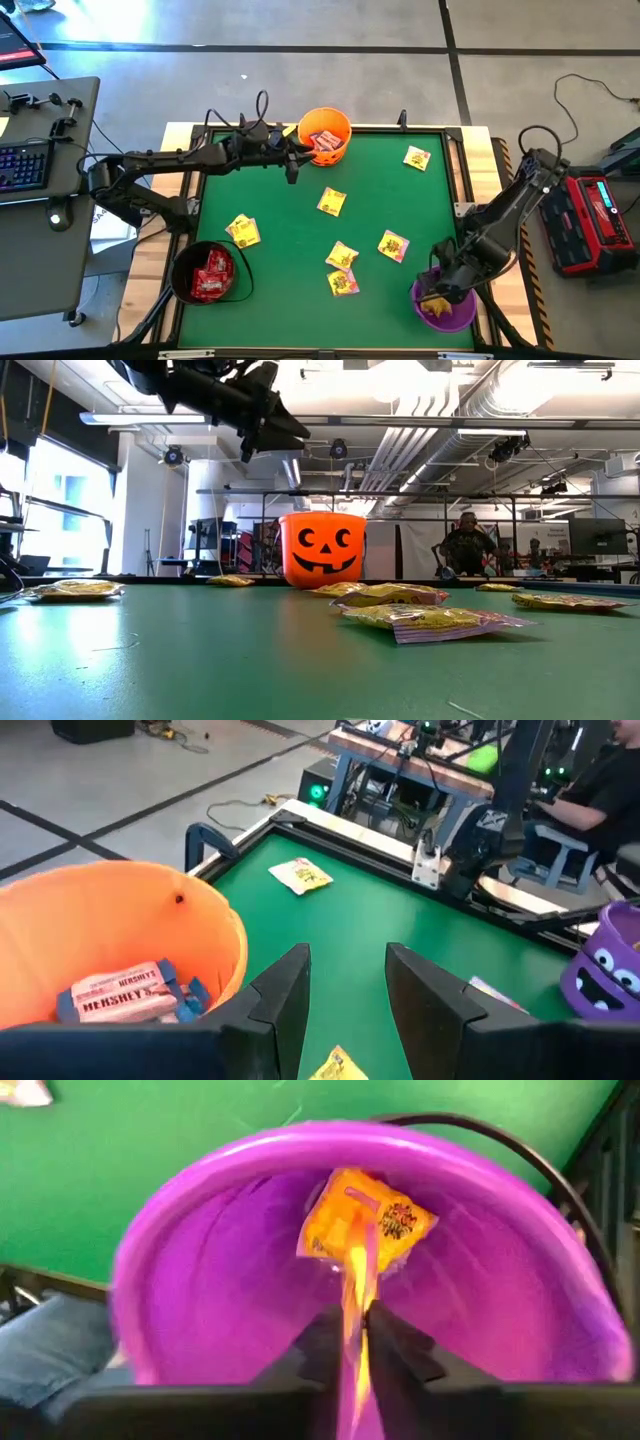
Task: Sort candy by brand, put in halloween buckets
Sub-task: Put the yellow candy into the purple bucket
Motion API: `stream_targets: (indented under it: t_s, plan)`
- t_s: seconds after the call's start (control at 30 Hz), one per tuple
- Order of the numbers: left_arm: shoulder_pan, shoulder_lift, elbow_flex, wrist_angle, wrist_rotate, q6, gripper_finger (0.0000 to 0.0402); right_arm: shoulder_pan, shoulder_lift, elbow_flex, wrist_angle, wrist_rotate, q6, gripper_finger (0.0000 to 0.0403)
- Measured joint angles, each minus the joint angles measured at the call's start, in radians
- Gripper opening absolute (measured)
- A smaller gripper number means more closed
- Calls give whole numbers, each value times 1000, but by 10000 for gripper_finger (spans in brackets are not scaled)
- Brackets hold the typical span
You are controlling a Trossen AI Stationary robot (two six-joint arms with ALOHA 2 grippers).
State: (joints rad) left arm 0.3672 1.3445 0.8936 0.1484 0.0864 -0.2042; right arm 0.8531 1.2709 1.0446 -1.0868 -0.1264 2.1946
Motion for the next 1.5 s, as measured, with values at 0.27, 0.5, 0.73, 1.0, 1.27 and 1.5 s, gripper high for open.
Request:
stream_targets:
  t_s: [0.27,0.5,0.73,1.0,1.27,1.5]
  plan:
    - [-12,0,0,-111,92,90,120,-1,0,216,-226,19,-122,162]
    - [-23,-3,0,-153,156,130,49,-39,17,407,-259,338,-409,198]
    - [-52,-4,0,-145,176,137,9,-224,140,423,-141,538,-759,183]
    - [-95,-4,0,-144,92,111,1,-471,312,364,207,371,-1228,182]
    - [-102,-4,0,-188,49,87,0,-615,524,359,405,123,-1534,182]
    - [-101,-4,0,-229,48,109,0,-643,640,359,436,66,-1594,182]
